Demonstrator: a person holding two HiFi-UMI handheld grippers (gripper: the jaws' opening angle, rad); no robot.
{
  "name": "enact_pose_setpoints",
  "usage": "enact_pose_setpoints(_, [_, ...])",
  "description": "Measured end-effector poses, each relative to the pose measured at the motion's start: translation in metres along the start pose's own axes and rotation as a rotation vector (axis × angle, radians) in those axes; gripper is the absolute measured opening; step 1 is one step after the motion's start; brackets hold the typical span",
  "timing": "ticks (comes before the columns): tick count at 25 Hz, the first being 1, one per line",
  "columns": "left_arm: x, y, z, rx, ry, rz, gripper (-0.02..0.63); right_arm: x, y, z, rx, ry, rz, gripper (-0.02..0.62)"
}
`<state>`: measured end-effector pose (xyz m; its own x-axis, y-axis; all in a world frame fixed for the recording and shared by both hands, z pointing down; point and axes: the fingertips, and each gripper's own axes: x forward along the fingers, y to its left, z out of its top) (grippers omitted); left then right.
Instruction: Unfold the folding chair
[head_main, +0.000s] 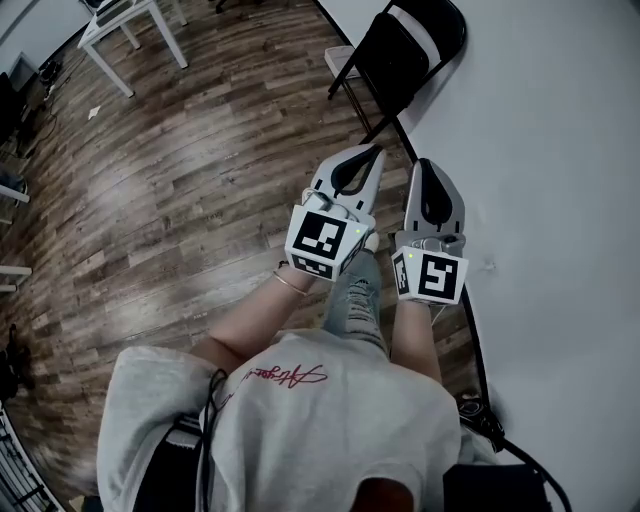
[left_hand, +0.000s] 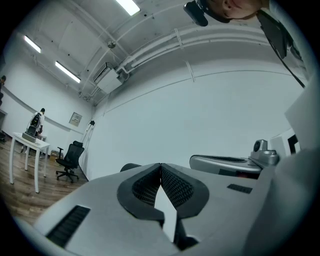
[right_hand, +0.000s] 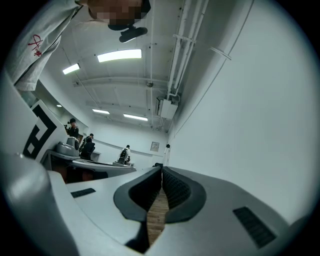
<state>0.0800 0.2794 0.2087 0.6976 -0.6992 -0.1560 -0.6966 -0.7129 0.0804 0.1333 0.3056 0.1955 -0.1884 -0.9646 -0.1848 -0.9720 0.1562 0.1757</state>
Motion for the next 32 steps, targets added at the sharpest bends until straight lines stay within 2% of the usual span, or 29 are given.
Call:
enact_pose_setpoints(5, [0.139,0.042,-0.033,0.02,-0.018,0.04,0.014,0.109,-0.088,-0.049,-0.09,0.001,0.036,0.017])
enact_pose_setpoints(10, [0.28,0.076,-0.019,0.006,-0.036,0.083,0.014,0.216,-0.18,-0.057,-0.186,-0.011,0.084,0.017])
enact_pose_setpoints(13, [0.335,0.089,-0.018,0.012,-0.039,0.091,0.014,0.261,-0.222,-0.067,-0.188,-0.003,0.074,0.018])
enact_pose_setpoints(18, [0.394,0.119,-0.045,0.004,-0.005,0.076,0.014,0.312,-0.258,-0.105,-0.142,0.048,0.065,0.018])
enact_pose_setpoints(19, [0.406,0.126,-0.049,0.003,0.001,0.071,0.014,0.325,-0.265,-0.114,-0.127,0.065,0.072,0.039])
enact_pose_setpoints(20, [0.416,0.133,-0.056,0.003,0.011,0.066,0.014,0.336,-0.273,-0.127,-0.102,0.089,0.075,0.2])
enact_pose_setpoints(21, [0.426,0.139,-0.063,0.005,0.025,0.061,0.014,0.346,-0.283,-0.144,-0.071,0.12,0.069,0.238])
enact_pose_setpoints(24, [0.453,0.155,-0.086,0.024,0.064,0.047,0.014,0.374,-0.325,-0.209,-0.002,0.22,0.002,0.249])
enact_pose_setpoints(28, [0.483,0.179,-0.113,0.071,0.108,0.036,0.014,0.407,-0.371,-0.31,0.132,0.387,-0.065,0.299])
enact_pose_setpoints(32, [0.496,0.2,-0.141,0.09,0.144,0.041,0.014,0.436,-0.391,-0.36,0.234,0.428,-0.088,0.331])
